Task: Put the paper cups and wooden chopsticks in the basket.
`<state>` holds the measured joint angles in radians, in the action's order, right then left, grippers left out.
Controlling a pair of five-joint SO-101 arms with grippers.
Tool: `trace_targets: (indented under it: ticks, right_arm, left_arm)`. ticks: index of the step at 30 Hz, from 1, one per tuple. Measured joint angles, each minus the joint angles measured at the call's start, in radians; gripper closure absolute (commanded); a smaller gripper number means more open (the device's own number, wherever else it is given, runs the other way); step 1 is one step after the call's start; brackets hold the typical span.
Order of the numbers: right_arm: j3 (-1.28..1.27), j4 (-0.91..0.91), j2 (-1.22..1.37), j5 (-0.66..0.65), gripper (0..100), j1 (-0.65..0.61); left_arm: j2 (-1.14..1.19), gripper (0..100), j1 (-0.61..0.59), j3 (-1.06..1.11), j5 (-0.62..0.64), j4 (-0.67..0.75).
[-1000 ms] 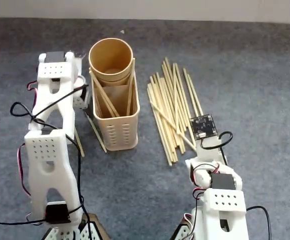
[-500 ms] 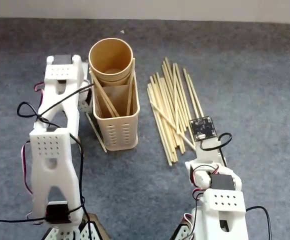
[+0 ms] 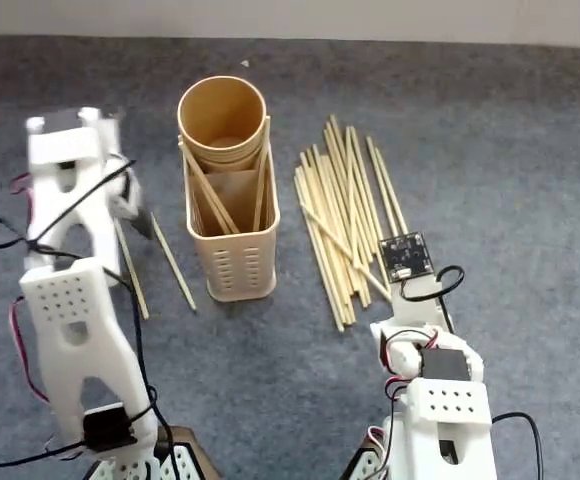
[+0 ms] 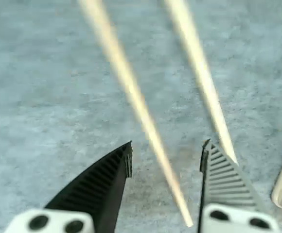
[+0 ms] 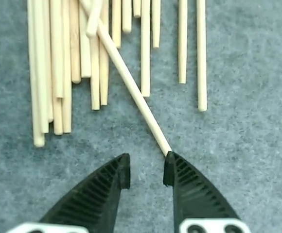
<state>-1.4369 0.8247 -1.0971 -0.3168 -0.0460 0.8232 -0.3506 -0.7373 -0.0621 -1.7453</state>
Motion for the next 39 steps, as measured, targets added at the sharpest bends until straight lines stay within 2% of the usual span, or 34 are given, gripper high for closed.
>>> trace_targets:
  ticks: [10, 17, 22, 29, 39]
  right_arm:
    - [-0.005, 0.0, 0.0, 0.0, 86.8, 0.0]
    - [-0.005, 0.0, 0.0, 0.0, 86.8, 0.0]
    - [-0.005, 0.0, 0.0, 0.0, 86.8, 0.0]
    - [-0.005, 0.0, 0.0, 0.002, 86.8, 0.0]
    - [-0.005, 0.0, 0.0, 0.002, 86.8, 0.0]
  left_arm:
    - [-0.052, 75, -0.02, 0.0, 0.0, 0.0]
    - [0.08, 75, -0.02, 0.0, 0.0, 0.002]
    - [0.086, 75, -0.015, -0.04, 0.003, 0.005]
    - [0.086, 75, 0.055, -0.13, 0.064, 0.012]
    - [0.086, 75, 0.149, -0.135, 0.066, 0.012]
